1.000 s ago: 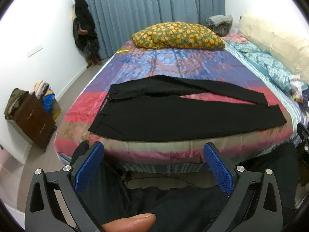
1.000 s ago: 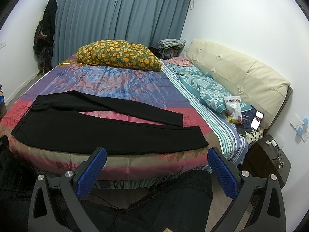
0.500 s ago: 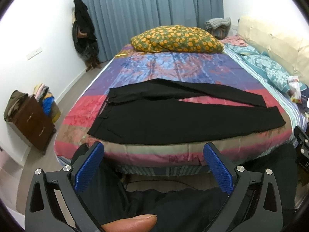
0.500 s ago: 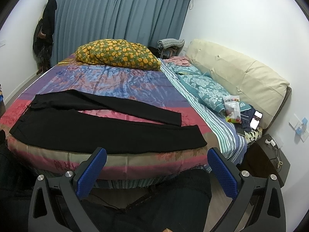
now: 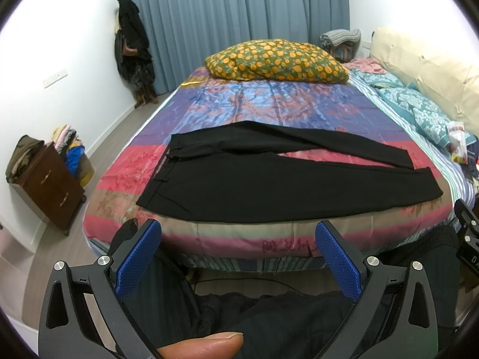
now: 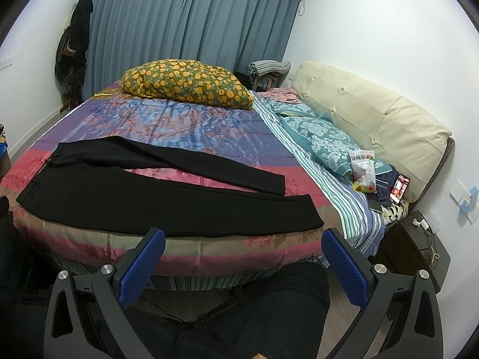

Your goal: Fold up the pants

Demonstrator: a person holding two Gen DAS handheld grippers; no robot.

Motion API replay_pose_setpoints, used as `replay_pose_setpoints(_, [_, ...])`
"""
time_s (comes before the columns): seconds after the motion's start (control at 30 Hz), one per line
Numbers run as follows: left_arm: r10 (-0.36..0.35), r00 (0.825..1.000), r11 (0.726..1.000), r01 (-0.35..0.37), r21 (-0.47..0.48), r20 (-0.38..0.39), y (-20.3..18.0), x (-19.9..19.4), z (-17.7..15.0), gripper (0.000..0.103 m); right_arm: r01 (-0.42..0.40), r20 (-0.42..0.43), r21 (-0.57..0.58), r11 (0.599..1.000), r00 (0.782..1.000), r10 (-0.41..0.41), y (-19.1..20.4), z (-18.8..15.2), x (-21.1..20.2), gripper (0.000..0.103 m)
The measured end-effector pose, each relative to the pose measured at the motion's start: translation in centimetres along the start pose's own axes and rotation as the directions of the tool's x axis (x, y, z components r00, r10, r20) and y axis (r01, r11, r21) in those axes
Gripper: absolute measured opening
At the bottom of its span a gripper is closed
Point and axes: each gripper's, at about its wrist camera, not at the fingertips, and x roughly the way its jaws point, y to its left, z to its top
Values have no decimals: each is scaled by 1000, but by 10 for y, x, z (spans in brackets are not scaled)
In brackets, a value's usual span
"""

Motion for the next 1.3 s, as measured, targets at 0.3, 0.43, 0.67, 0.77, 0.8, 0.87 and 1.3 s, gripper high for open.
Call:
replay_pose_setpoints(0.3, [1, 1000, 1000, -1, 0, 0, 0, 0, 0, 103, -1, -1, -1, 1000, 1000, 1, 0, 0, 0, 103])
replay_pose_setpoints(0.43, [1, 1000, 1000, -1, 0, -2, -1, 1, 1, 103, -1, -1, -1, 1000, 1000, 1, 0, 0, 0, 103])
replay_pose_setpoints(0.67, [1, 1000, 1000, -1, 1, -1, -1, 1, 1, 103, -1, -2, -1, 1000, 1000, 1, 0, 0, 0, 103])
replay_pose_setpoints(0.77, [1, 1000, 1000, -1, 1, -1, -1, 1, 1, 103, -1, -3, -1, 1000, 1000, 1, 0, 0, 0, 103])
replay_pose_setpoints(0.8, [1, 1000, 1000, -1, 1, -1, 0, 1, 1, 103, -2, -3, -2, 1000, 1000, 2, 1, -1, 0, 103])
replay_pose_setpoints(0.87, [1, 1000, 1000, -1, 1, -2, -1, 1, 2, 103, -4, -5, -3, 1000, 1000, 4, 3, -3, 0, 103])
replay_pose_setpoints(1.3, [2, 1000, 1000, -2, 1, -4, 0, 1, -1, 103, -5, -6, -4, 1000, 1000, 5, 6, -4, 0, 103])
